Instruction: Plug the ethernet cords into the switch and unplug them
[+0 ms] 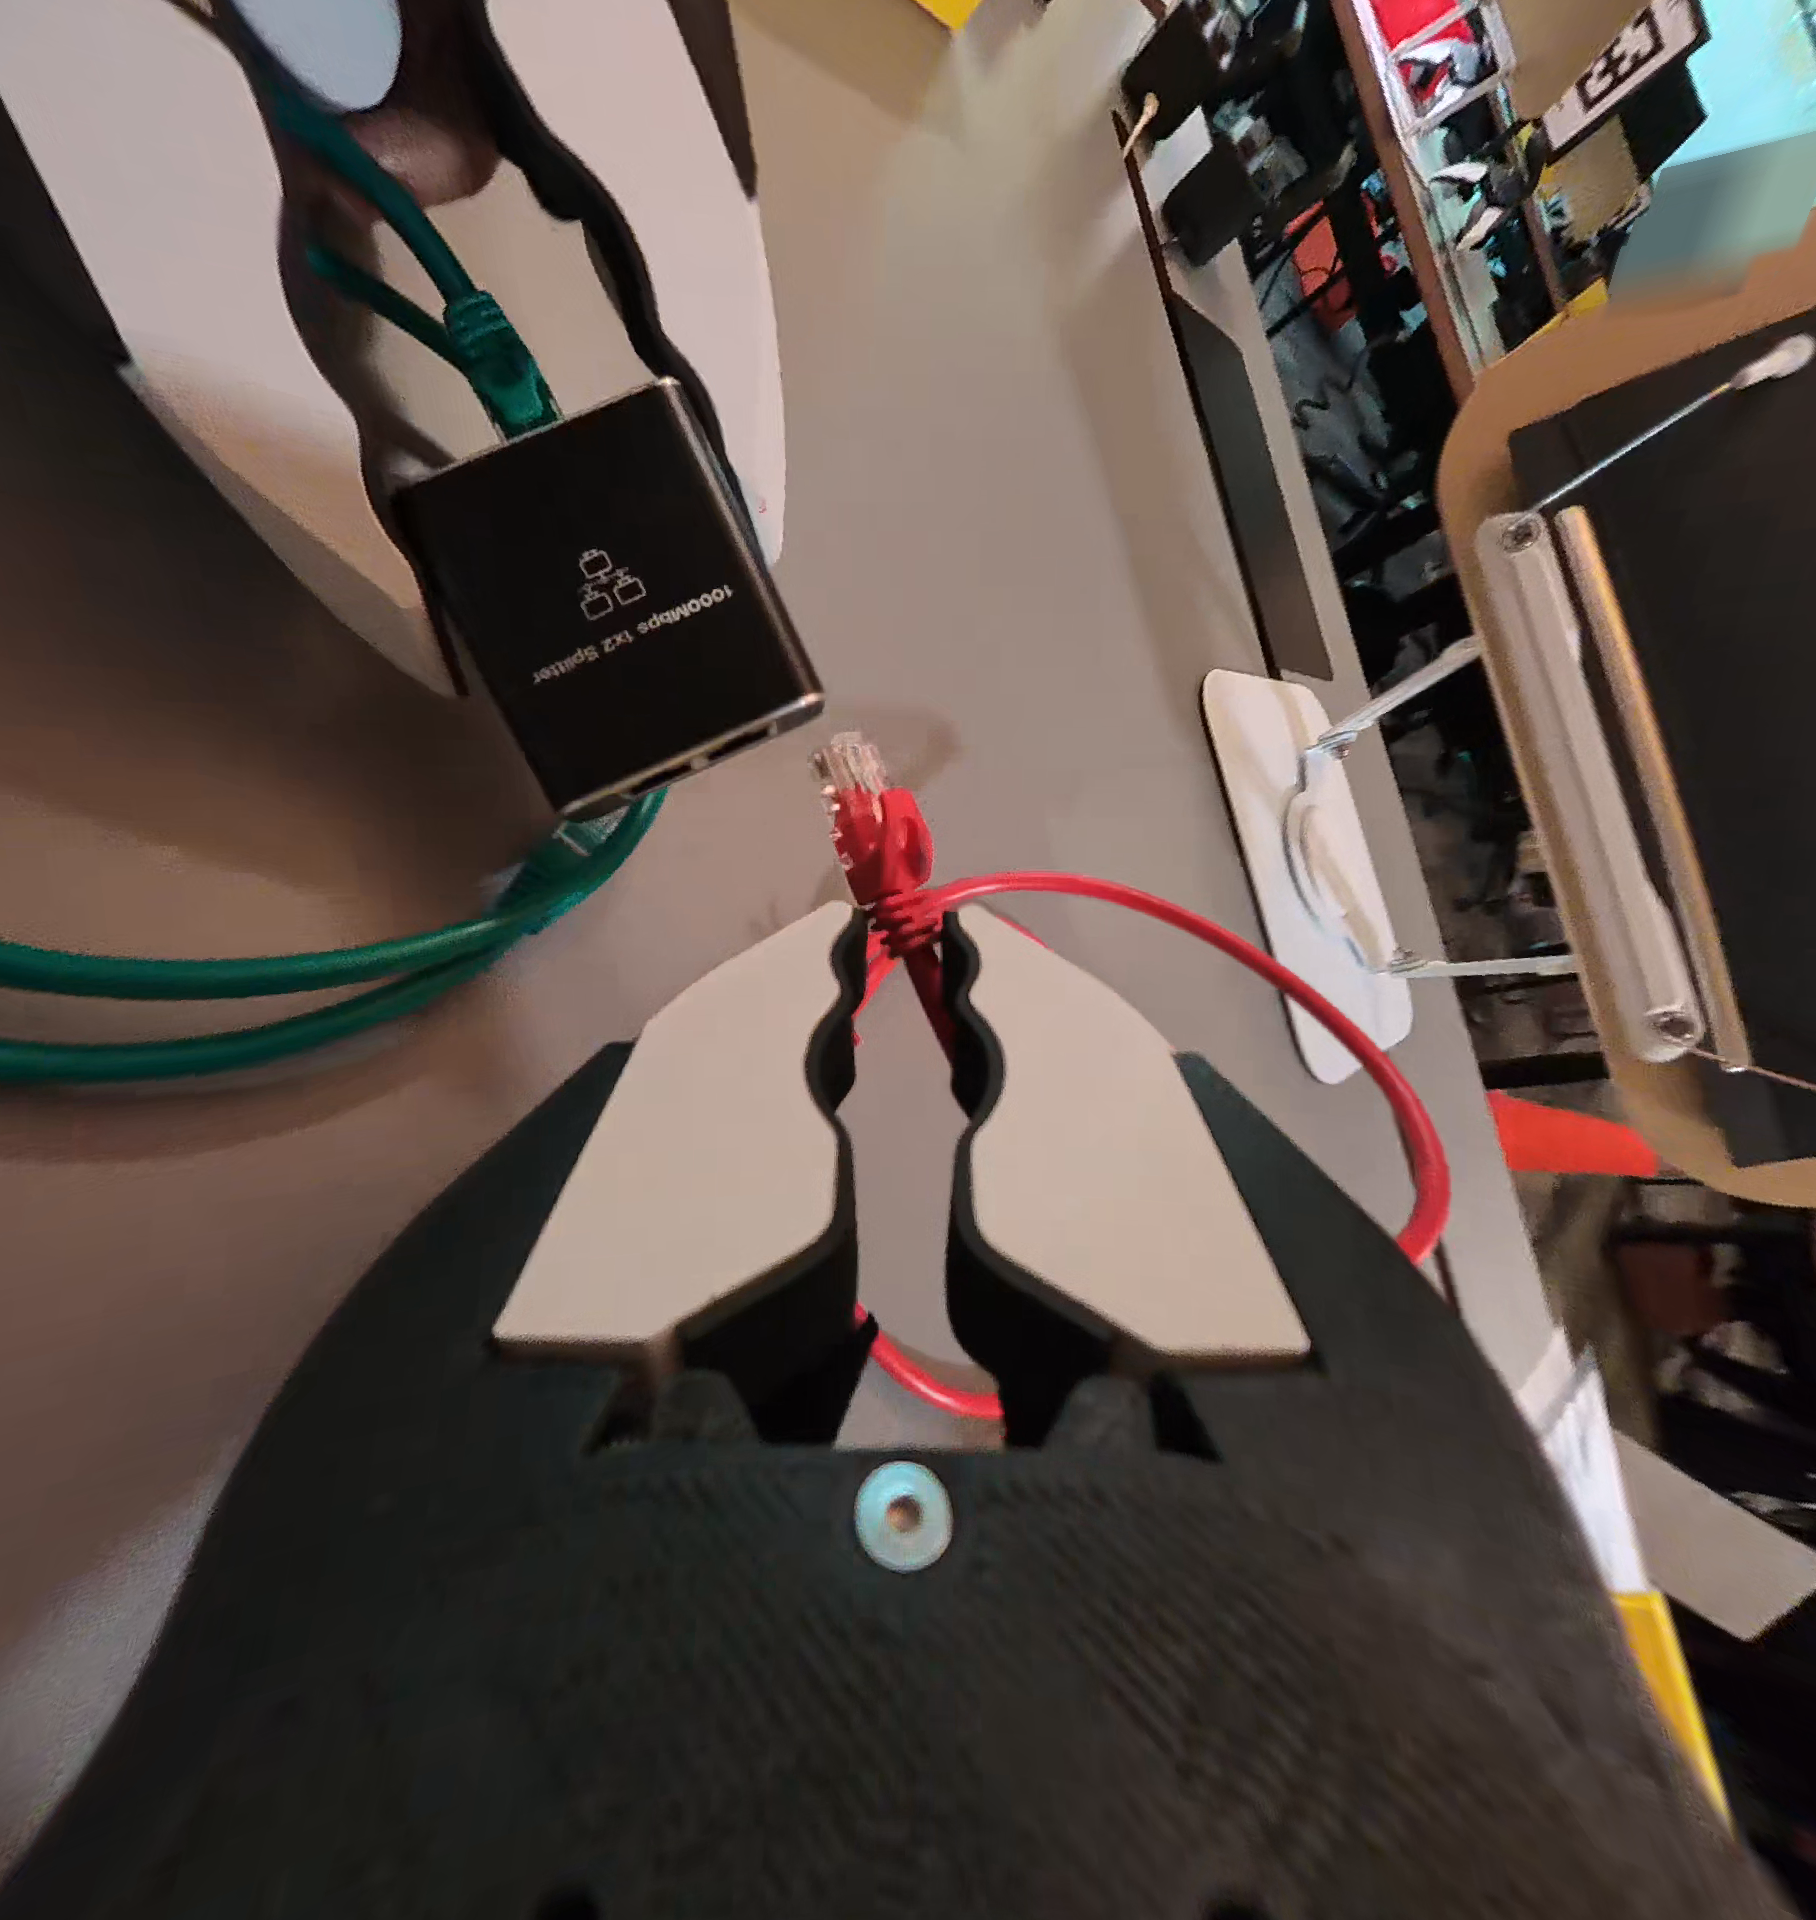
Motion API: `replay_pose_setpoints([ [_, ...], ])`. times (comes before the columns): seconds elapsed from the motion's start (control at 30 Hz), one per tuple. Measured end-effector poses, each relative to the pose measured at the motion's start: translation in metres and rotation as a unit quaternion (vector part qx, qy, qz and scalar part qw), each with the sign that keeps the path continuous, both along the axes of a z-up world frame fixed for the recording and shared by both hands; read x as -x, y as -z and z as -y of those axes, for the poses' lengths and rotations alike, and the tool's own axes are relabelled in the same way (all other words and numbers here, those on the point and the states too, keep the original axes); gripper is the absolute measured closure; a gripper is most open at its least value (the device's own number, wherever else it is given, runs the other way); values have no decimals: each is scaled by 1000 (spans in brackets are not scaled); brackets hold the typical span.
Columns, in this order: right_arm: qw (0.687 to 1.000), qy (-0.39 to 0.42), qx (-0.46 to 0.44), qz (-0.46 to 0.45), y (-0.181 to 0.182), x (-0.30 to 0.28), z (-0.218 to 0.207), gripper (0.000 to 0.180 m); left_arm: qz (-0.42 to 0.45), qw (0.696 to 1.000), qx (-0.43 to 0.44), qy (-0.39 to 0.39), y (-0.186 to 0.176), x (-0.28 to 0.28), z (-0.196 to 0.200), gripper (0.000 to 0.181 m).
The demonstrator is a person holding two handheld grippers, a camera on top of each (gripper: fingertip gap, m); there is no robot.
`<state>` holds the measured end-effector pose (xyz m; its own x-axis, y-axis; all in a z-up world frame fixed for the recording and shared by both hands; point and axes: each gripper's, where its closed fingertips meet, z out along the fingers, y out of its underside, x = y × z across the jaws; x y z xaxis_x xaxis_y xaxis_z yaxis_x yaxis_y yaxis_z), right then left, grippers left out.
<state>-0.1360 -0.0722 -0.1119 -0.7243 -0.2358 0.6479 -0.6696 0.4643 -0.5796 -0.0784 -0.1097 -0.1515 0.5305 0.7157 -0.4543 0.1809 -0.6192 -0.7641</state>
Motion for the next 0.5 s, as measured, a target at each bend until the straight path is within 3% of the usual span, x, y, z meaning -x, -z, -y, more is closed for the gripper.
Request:
replay_pose_setpoints([
  [0.17,999,-12,24,-17,4,-3,-5,166,21,999,-36,24,-2,-4,-4,116],
  [0.5,994,-27,68,-77,-1,-21,0,166,43,966,-248,54,-37,-12,4,116],
])
